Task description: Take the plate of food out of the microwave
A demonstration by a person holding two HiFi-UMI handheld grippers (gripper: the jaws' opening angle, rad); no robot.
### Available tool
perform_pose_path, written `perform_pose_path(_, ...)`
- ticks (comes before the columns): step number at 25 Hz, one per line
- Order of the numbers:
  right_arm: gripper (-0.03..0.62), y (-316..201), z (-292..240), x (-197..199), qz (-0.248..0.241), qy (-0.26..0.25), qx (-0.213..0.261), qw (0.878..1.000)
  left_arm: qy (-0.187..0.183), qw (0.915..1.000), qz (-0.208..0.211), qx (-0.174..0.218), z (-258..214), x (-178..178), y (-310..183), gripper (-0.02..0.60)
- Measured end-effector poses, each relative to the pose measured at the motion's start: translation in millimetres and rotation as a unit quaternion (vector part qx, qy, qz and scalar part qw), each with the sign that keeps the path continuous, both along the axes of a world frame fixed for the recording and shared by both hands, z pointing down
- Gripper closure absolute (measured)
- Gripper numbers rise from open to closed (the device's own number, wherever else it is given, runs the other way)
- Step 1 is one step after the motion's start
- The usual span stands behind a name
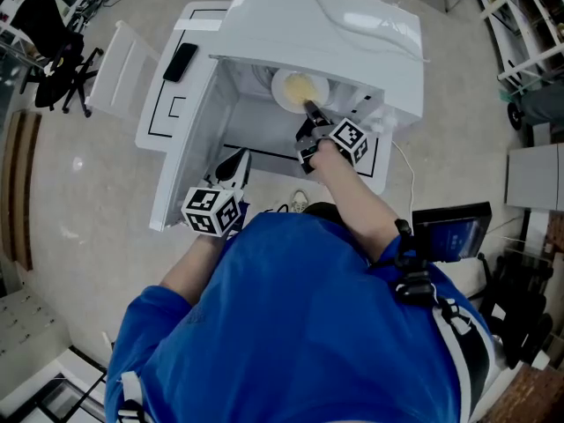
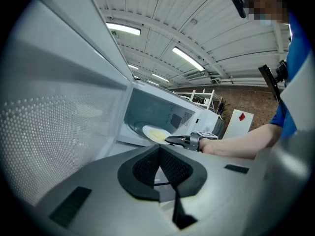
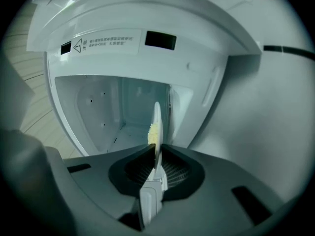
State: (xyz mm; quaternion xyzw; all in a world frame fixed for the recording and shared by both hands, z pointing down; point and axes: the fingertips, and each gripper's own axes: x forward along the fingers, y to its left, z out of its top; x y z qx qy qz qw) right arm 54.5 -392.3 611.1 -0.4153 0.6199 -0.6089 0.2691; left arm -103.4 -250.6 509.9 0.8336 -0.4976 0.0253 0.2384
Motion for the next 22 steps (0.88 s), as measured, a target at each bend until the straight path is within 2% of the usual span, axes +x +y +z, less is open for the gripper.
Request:
perform_pose_path(7,0.574,1.7,5.2,2.7,-0.003,0.003,-0.018,1.000,0.001,1.0000,0.000,0.002,-0.3,0.3,0.0,0.572)
perform_pose_path(22,0.577,39.7,-2.1,4.4,-0.021,0.005,-0.018,1.000,0.009,0.9999,0.007,0.009,-4.4,1.1,16.0,0.572)
